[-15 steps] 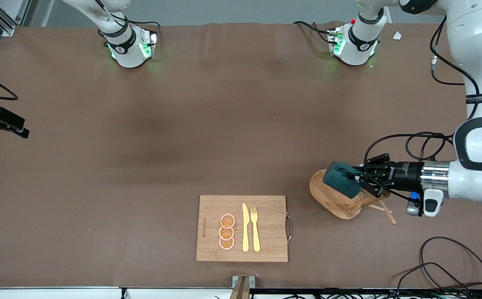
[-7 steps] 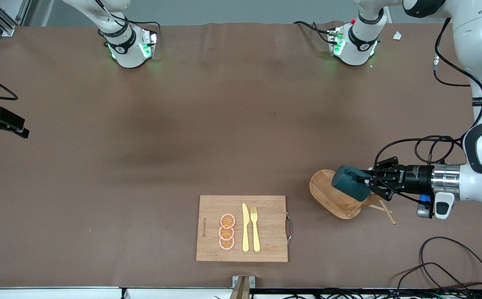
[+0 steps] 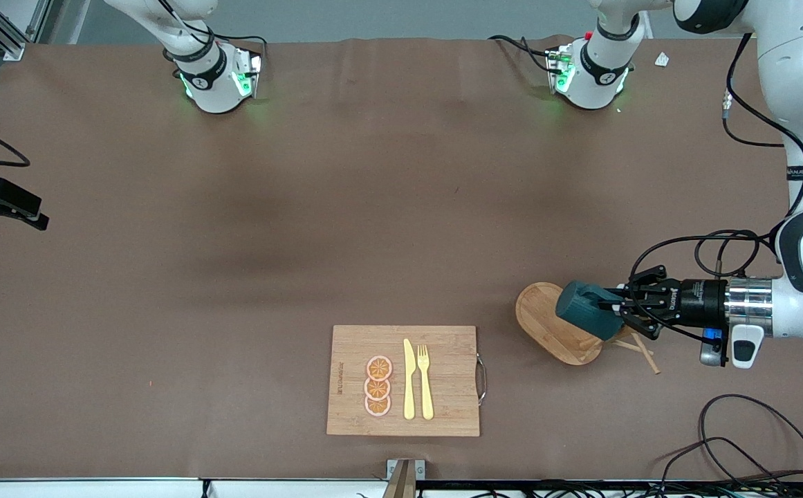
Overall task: Pass cup and hang on rack
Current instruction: 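Hook the mug handle onto a rack peg with the left gripper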
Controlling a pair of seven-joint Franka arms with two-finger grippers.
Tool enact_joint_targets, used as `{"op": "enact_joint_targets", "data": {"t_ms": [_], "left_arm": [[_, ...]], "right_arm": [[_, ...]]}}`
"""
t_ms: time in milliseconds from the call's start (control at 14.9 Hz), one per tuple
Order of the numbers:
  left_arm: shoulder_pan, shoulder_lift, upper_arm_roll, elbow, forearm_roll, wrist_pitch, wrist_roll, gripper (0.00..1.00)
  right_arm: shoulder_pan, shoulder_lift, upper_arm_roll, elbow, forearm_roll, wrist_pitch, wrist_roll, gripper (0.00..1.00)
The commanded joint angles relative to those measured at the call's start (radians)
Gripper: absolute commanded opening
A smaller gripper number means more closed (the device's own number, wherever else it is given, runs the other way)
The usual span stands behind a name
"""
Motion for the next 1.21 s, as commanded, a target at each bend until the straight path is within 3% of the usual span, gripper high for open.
{"op": "enact_joint_targets", "data": {"t_ms": [0,202,672,739,806,1008,1142], "left_arm": [[0.005,0.006,-0.003,0.002,-0.024,0.009,-0.004,0.04],[0.007,0.007,-0.003,0.002,-0.025,0.015,-0.007,0.05],[0.014,0.015,-0.003,0.003,-0.027,0.038,-0.011,0.17],[0.016,0.015,-0.003,0.003,-0.027,0.039,-0.011,0.23],[0.014,0.015,-0.003,0.003,-0.027,0.044,-0.011,0.37],[0.013,0.006,-0.003,0.006,-0.024,0.047,-0.034,1.0],[0.013,-0.02,-0.003,0.009,-0.016,0.039,-0.036,1.0]], "right_arm": [[0.0,-0.014,0.005,-0.004,-0.012,-0.01,0.011,1.0],[0.0,-0.014,0.005,-0.004,-0.012,-0.01,0.011,1.0],[0.0,-0.014,0.005,-0.004,-0.012,-0.01,0.011,1.0],[0.0,-0.014,0.005,-0.004,-0.012,-0.01,0.011,1.0],[0.0,-0.014,0.005,-0.004,-0.012,-0.01,0.011,1.0],[0.0,-0.014,0.005,-0.004,-0.012,-0.01,0.011,1.0],[0.0,-0.014,0.005,-0.004,-0.012,-0.01,0.011,1.0]]}}
